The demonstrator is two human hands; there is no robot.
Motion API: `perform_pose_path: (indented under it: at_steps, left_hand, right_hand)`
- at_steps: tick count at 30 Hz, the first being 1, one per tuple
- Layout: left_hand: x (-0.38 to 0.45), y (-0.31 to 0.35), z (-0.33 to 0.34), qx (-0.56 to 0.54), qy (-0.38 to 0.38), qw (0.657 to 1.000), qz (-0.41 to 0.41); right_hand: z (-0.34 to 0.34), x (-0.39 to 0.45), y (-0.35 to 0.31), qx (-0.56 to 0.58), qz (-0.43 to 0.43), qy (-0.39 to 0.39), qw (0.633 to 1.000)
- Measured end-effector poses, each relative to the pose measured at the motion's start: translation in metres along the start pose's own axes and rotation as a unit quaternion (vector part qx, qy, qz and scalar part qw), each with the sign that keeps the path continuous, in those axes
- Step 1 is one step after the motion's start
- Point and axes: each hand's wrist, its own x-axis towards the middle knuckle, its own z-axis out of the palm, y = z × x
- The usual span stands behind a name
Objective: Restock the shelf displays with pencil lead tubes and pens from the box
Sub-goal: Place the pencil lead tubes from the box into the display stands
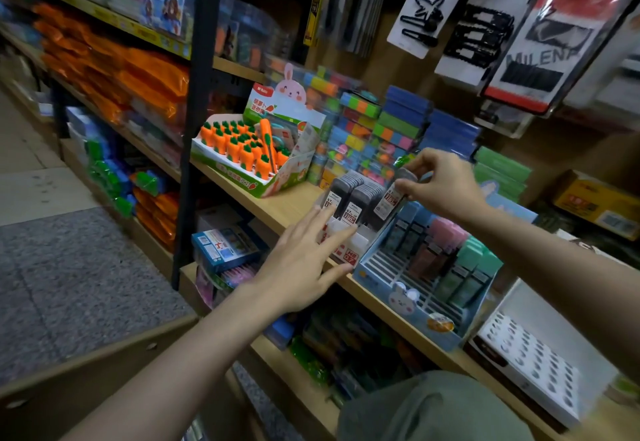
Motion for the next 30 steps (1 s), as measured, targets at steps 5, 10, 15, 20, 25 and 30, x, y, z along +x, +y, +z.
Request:
perform_pose_path:
  at_steps: [5,10,15,20,25,30]
  left_hand:
    - [-0.001,-0.005,0.010,-0.005,0.000,1.000,0.005]
    - [0.000,-0.003,0.015,-0.031,0.021,0.999,0.005]
    - [-0.002,-0.004,0.019,-0.040,0.025,0.999,0.011]
    - [-0.004,-0.003,0.019,-0.061,0.005,0.998,0.014]
    - [-0.017,0.000,0.013,-0.067,-0.003,0.997,0.038]
    - [-0.055,-0.011,0.011,-0.185,0.035,0.981,-0.053]
  right_hand:
    - [0.013,-0.004,0.005,-0.019,-0.034,-0.033,0.999]
    - [0.022,-0.006,0.005,-0.070,-0.067,-0.059,0.994]
    - [0.031,-0.008,0.008,-0.142,-0.090,-0.029,0.985]
    - [0.033,-0.013,0.004,-0.157,-0.097,-0.029,0.982]
    - [0.016,-0.026,-0.004,-0.122,-0.107,0.017,0.987]
    - [0.026,-0.074,-0.039,0.027,-0.121,0.008,0.992]
